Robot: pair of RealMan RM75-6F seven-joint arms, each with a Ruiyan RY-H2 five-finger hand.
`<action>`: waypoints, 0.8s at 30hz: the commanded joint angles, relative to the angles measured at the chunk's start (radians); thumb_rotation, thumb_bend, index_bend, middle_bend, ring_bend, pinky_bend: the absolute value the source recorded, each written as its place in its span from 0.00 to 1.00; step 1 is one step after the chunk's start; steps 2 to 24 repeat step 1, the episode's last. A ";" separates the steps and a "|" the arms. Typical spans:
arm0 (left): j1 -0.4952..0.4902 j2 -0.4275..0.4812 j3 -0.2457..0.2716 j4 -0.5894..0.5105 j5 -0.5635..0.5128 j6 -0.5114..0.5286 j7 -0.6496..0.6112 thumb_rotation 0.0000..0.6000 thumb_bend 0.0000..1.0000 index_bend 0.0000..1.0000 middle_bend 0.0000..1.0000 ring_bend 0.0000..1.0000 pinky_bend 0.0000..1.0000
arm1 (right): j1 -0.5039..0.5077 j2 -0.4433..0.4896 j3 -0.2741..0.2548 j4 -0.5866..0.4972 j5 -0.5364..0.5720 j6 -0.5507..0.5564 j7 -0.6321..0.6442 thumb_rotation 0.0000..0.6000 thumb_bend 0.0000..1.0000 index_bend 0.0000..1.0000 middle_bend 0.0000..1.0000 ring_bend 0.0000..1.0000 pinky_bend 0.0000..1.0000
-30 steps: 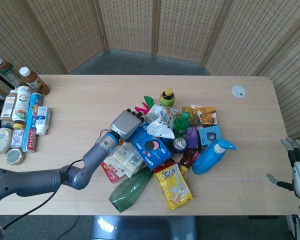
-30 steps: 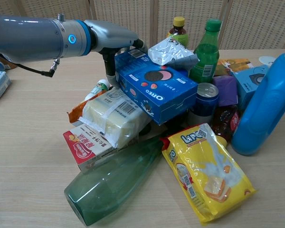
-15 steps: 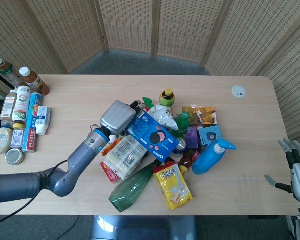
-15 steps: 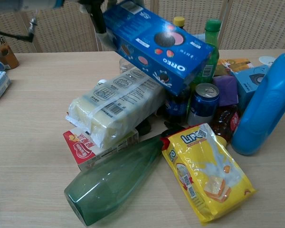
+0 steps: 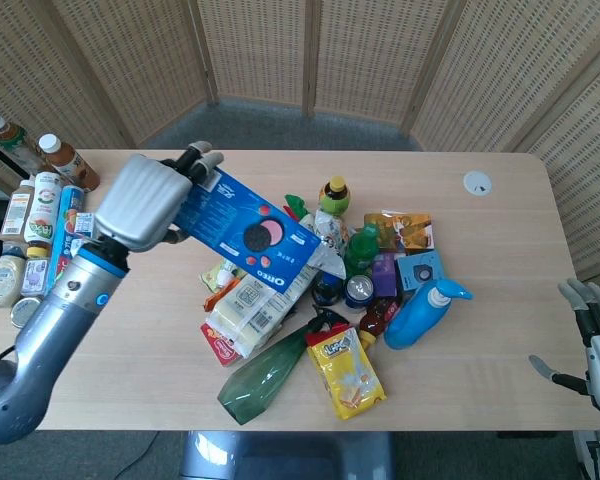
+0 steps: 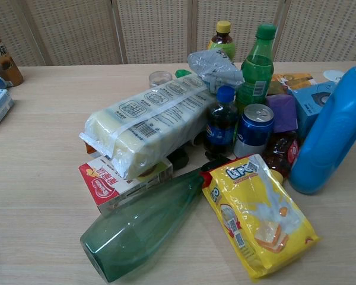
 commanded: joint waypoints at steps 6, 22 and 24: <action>0.057 0.123 -0.034 -0.063 -0.014 0.016 -0.052 1.00 0.07 0.81 0.99 0.92 0.85 | -0.004 0.003 -0.003 -0.007 -0.011 0.010 0.000 1.00 0.00 0.00 0.00 0.00 0.00; 0.057 0.123 -0.034 -0.063 -0.014 0.016 -0.052 1.00 0.07 0.81 0.99 0.92 0.85 | -0.004 0.003 -0.003 -0.007 -0.011 0.010 0.000 1.00 0.00 0.00 0.00 0.00 0.00; 0.057 0.123 -0.034 -0.063 -0.014 0.016 -0.052 1.00 0.07 0.81 0.99 0.92 0.85 | -0.004 0.003 -0.003 -0.007 -0.011 0.010 0.000 1.00 0.00 0.00 0.00 0.00 0.00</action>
